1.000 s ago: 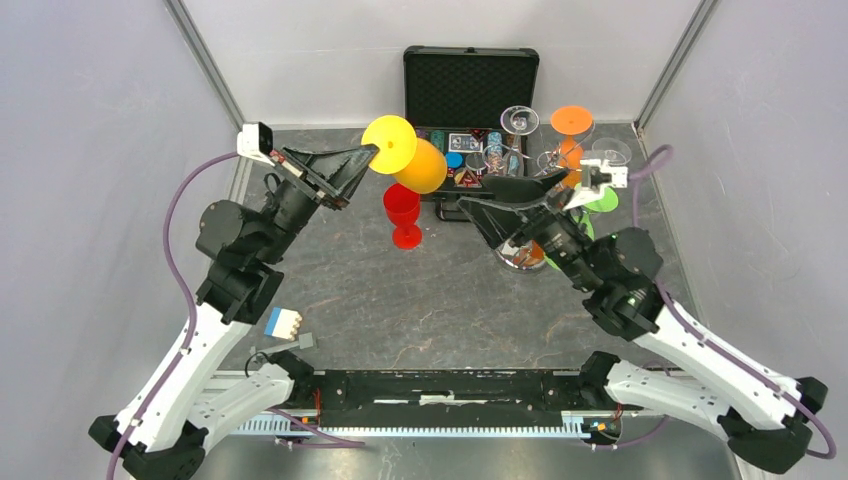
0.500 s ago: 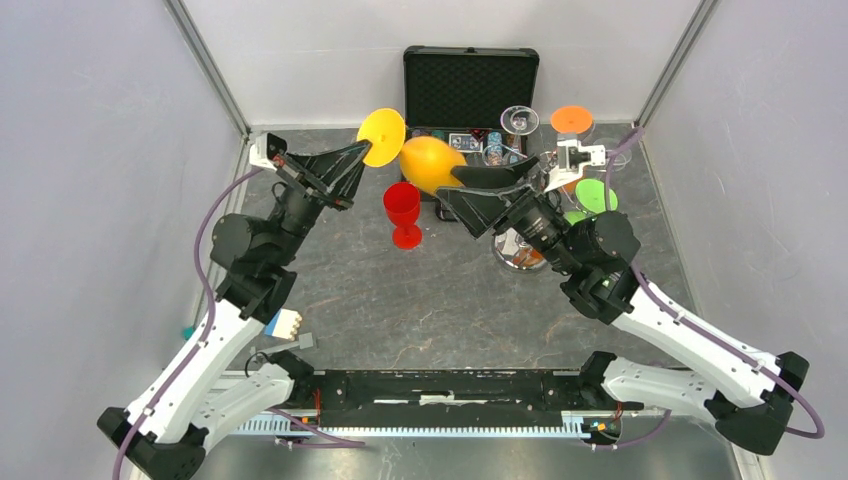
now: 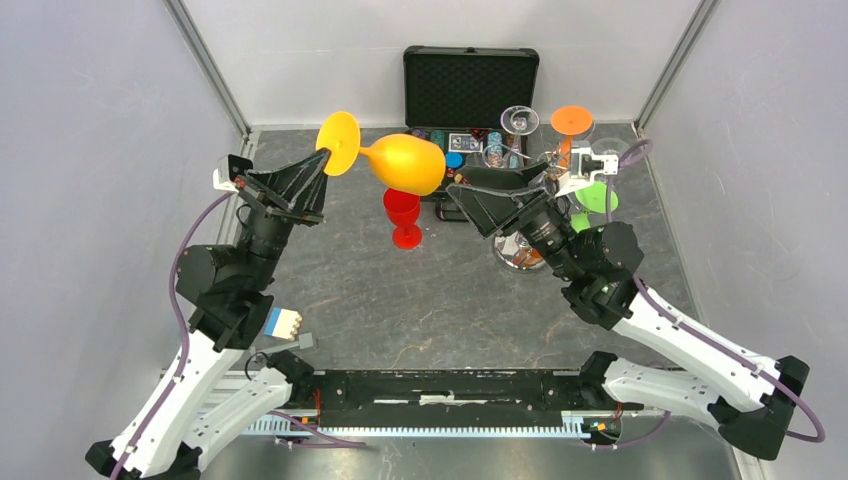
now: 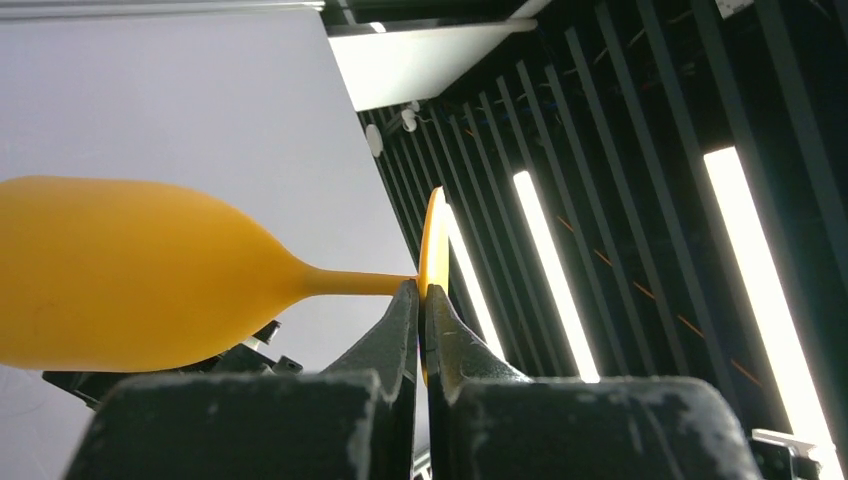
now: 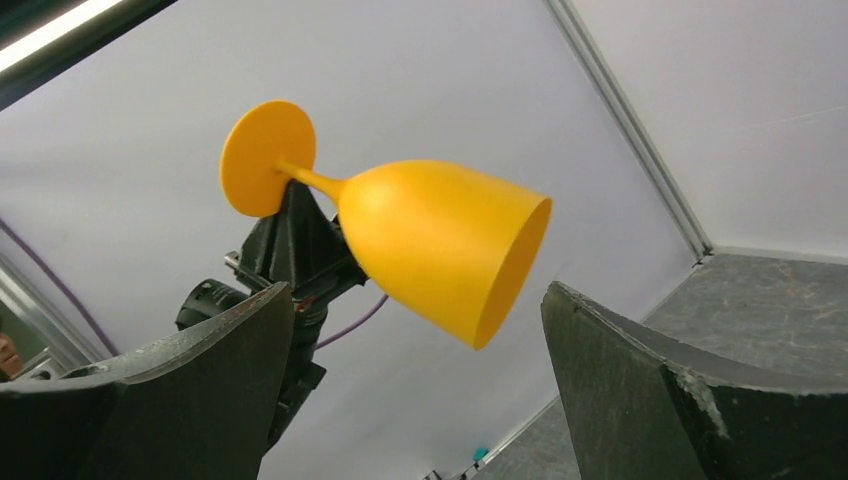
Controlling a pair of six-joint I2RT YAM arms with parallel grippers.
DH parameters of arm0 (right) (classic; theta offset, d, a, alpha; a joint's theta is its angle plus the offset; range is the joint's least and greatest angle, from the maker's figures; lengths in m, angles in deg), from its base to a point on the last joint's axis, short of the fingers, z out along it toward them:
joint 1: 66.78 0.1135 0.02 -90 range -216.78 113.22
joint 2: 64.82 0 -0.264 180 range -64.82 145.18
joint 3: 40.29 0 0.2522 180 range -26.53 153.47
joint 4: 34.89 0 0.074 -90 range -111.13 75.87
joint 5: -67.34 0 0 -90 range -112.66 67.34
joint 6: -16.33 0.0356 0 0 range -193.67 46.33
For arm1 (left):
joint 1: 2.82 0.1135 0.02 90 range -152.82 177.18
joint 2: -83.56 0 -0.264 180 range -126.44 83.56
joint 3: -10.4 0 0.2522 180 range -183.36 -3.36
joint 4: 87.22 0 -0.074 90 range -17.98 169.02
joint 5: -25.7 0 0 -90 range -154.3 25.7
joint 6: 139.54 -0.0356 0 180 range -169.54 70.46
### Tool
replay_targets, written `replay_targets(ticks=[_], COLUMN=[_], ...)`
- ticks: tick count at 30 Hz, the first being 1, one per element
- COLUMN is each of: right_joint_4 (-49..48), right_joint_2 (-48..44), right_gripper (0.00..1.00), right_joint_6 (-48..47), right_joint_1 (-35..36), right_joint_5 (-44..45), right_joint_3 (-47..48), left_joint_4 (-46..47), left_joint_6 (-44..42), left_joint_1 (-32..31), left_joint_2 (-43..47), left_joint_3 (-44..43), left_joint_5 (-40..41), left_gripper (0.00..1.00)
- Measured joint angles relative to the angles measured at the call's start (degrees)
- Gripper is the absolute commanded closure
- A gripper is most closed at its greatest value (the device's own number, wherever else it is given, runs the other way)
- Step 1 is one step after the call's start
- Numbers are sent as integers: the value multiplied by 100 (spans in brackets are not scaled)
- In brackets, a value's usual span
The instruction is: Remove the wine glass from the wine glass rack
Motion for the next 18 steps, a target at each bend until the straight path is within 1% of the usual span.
replay_targets(ticks=[5, 9, 13, 16, 18], right_joint_4=[-273, -610, -680, -632, -623], right_joint_2=[33, 146, 402, 570, 632], right_gripper=[5, 5, 5, 4, 7], right_joint_6=[260, 522, 680, 758, 780], right_joint_1=[0, 0, 0, 0, 0], right_joint_5=[-273, -688, -953, -994, -994], right_joint_3=[-114, -111, -70, -59, -59], left_joint_4=[-238, -326, -389, -400, -422], left_joint_6=[66, 133, 173, 173, 173], left_joint_1=[0, 0, 0, 0, 0], left_joint_2=[48, 133, 286, 354, 369], left_joint_3=[2, 11, 24, 28, 28], left_joint_5=[140, 238, 350, 400, 417], left_gripper=[98, 98, 98, 98, 98])
